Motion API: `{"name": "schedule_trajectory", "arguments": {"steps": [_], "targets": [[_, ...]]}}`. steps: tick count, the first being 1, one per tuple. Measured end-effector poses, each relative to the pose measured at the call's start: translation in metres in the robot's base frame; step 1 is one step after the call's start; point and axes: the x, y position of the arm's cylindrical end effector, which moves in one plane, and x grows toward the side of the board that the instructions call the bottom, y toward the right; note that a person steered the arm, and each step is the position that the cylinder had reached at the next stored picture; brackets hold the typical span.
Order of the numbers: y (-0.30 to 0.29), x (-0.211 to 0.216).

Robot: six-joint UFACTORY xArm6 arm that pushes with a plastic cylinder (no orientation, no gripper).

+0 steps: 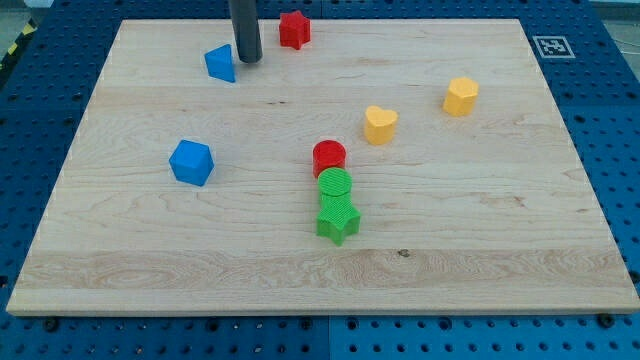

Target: Slightly move the red star to the bottom of the board

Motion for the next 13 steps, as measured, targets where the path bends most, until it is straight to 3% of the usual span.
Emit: {"name": "schedule_trajectory", "arguments": {"steps": [2, 4, 13], "targets": [[-0.006, -0.025], [-0.038, -0.078], [0.053, -0.077]]}}
